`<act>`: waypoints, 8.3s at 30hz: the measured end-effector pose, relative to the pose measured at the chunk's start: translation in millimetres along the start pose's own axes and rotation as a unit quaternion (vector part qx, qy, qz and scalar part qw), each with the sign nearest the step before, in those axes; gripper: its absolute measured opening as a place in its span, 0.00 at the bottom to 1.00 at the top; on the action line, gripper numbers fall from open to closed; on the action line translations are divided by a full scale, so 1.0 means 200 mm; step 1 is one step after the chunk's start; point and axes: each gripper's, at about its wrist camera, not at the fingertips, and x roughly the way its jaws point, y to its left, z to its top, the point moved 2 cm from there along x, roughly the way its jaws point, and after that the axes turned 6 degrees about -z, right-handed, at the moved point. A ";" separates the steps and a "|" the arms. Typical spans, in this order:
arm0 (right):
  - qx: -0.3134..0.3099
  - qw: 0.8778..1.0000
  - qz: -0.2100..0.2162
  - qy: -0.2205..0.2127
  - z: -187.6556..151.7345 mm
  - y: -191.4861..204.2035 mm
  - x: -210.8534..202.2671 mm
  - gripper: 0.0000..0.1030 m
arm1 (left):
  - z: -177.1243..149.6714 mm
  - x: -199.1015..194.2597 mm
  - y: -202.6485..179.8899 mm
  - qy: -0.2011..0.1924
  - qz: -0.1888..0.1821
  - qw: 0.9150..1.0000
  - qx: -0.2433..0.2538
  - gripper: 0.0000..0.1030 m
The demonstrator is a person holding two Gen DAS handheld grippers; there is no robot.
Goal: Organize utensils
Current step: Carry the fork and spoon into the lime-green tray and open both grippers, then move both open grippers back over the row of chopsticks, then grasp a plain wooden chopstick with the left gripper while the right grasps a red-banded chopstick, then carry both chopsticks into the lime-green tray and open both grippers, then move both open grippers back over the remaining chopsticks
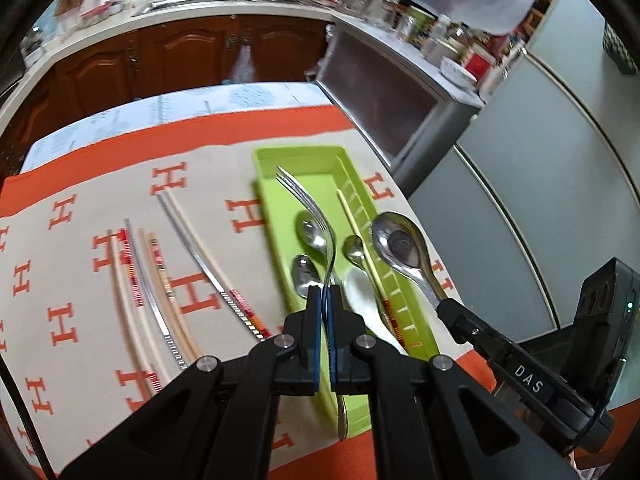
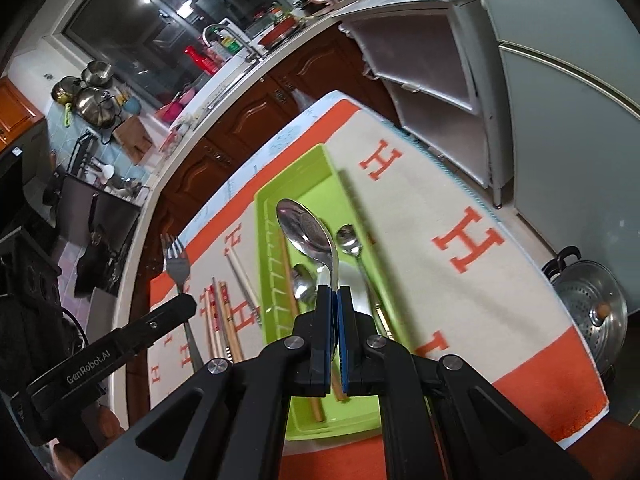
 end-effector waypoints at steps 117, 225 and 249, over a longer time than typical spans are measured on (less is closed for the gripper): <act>-0.368 0.901 -0.019 0.228 -0.65 1.59 1.07 0.05 | -0.45 -0.19 1.04 0.012 0.102 0.982 -0.160 0.47; -0.291 0.949 -0.010 0.119 -0.28 0.99 0.37 0.32 | -0.31 0.14 0.82 0.102 0.085 0.970 -0.203 0.30; -0.292 0.947 -0.001 0.132 -0.31 0.99 0.45 0.32 | -0.19 0.21 0.80 0.104 0.123 0.964 -0.214 0.30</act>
